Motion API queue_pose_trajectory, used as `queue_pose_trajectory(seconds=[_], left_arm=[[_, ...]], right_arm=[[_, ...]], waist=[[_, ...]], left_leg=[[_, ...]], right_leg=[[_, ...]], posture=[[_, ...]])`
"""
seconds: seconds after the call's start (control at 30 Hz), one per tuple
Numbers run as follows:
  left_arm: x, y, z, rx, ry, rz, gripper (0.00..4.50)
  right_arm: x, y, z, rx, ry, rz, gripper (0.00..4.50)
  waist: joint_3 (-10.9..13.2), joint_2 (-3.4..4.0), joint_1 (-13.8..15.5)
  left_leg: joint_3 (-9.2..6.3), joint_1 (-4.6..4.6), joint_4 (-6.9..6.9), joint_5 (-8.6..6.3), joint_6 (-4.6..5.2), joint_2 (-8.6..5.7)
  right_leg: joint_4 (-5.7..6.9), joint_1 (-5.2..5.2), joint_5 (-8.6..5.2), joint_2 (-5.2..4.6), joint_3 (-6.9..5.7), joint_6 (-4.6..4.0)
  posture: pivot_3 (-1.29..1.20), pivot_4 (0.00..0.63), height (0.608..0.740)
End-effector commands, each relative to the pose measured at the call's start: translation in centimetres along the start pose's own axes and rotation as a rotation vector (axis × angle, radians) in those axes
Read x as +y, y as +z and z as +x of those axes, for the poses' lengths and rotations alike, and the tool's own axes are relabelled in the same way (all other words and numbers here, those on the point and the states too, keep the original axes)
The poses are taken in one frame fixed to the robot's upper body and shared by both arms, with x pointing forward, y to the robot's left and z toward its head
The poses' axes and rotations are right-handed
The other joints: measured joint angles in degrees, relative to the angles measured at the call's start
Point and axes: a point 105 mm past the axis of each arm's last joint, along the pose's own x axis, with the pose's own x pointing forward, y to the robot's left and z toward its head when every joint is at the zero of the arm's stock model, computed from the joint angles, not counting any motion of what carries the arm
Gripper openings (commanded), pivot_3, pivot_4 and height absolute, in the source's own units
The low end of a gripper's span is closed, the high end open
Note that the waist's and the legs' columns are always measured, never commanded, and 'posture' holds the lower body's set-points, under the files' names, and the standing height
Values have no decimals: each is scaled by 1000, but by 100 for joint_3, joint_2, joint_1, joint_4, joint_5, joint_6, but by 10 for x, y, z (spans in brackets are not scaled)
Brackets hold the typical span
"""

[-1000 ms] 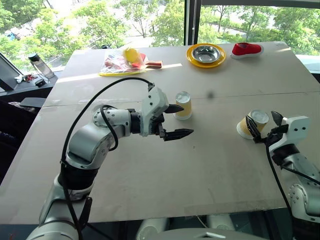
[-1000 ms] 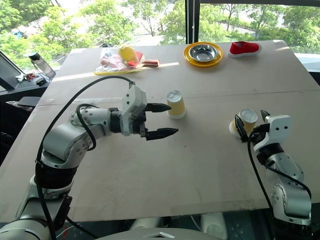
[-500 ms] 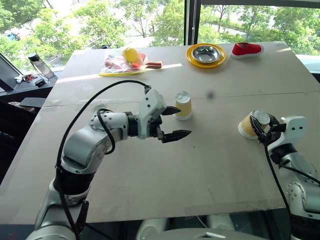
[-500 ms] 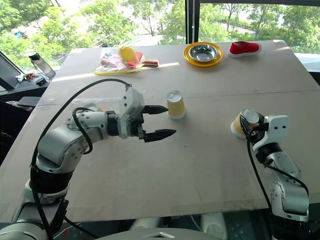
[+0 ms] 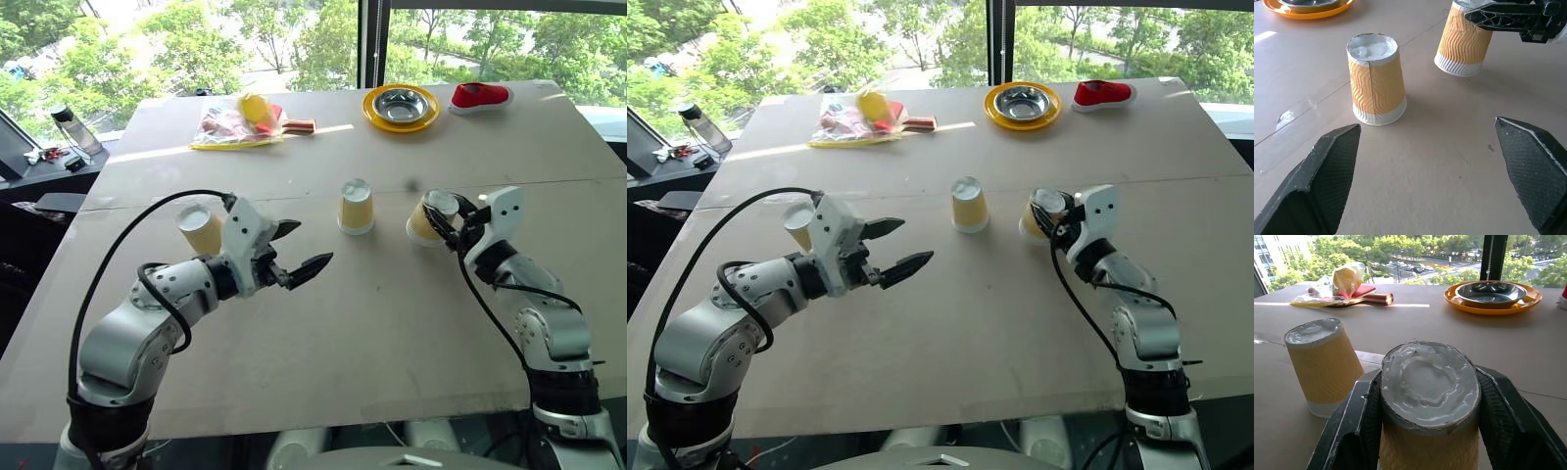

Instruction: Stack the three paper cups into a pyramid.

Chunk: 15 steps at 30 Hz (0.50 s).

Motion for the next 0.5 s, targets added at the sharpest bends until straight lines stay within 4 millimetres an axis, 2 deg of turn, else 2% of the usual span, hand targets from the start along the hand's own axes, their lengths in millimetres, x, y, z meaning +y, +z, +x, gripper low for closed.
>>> queue_pose_trajectory(seconds=[0.03,0.23,0.5], left_arm=[[-1,11,-6,-46,47,35,4500],[0,12,-9,-60,81,26,4500],[-2,12,-10,-57,88,21,4500]], right_arm=[[7,2,15,-2,45,-5,1932],[11,0,39,-11,44,11,1932],[22,-2,55,-32,68,4,1932]], waist=[[1,0,34],[0,0,-19],[0,0,-39]], left_leg=[[-1,0,0,0,0,0],[1,-2,-1,0,0,0],[8,-2,-4,0,-1,2]], right_leg=[[-3,-2,0,0,-3,0],[0,-3,0,1,1,0],[2,-14,0,4,9,-1]], posture=[[0,150,732],[0,150,732],[0,150,732]])
